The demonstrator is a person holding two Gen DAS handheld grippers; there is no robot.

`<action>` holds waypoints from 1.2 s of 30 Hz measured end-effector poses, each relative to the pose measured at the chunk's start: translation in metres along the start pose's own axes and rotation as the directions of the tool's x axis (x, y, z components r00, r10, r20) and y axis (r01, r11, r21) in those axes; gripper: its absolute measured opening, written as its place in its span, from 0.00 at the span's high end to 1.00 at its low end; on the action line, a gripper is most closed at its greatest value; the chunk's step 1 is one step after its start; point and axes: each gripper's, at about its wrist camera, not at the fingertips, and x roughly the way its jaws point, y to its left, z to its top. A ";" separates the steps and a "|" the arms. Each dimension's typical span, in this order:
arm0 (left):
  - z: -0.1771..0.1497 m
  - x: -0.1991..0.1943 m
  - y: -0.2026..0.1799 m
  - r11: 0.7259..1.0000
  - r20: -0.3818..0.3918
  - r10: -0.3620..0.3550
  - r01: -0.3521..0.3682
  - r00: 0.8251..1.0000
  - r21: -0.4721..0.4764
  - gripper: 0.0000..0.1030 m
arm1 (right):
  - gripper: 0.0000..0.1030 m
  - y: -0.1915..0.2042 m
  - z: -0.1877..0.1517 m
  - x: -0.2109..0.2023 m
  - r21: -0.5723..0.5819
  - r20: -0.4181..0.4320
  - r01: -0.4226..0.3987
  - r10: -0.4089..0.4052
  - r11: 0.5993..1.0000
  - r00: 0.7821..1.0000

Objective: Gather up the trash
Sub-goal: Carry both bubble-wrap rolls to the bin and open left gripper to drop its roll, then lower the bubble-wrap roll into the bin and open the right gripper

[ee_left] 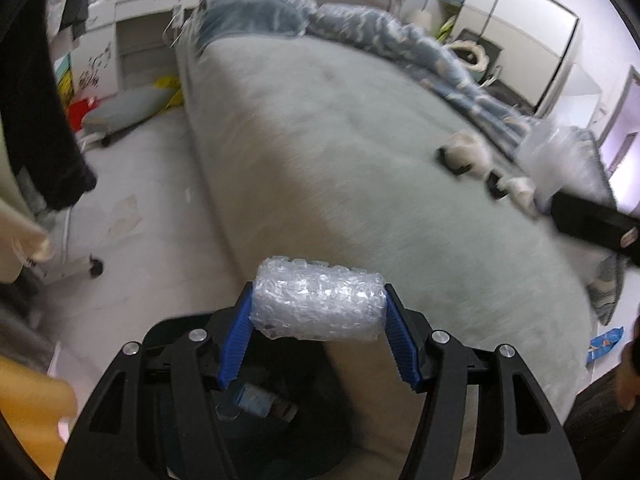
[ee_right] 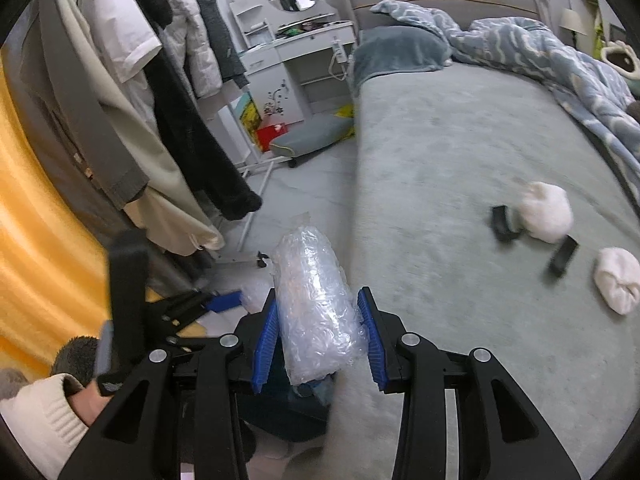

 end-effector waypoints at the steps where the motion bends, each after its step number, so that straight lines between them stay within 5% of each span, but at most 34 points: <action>1: -0.003 0.003 0.007 1.000 -0.019 0.011 -0.011 1.000 -0.011 0.38 | 0.61 0.005 0.001 0.004 -0.006 -0.004 -0.007 0.007 1.000 1.000; 9: -0.027 0.023 0.052 0.993 -0.159 0.060 -0.075 0.986 -0.091 0.38 | 0.61 0.026 0.008 0.025 -0.032 -0.033 -0.035 0.034 0.999 0.999; 18: -0.059 0.046 0.073 0.990 -0.336 0.094 -0.123 0.937 -0.068 0.38 | 0.61 0.042 0.007 0.053 -0.052 -0.114 -0.050 0.044 0.997 0.993; 26: -0.071 0.044 0.088 0.989 -0.395 0.075 -0.119 0.916 -0.090 0.32 | 0.61 0.049 -0.001 0.081 -0.054 -0.209 -0.044 0.032 0.998 0.977; 36: -0.070 0.025 0.099 0.988 -0.372 0.096 -0.135 0.923 -0.080 0.19 | 0.61 0.054 -0.013 0.113 -0.067 -0.289 -0.039 0.018 0.997 0.957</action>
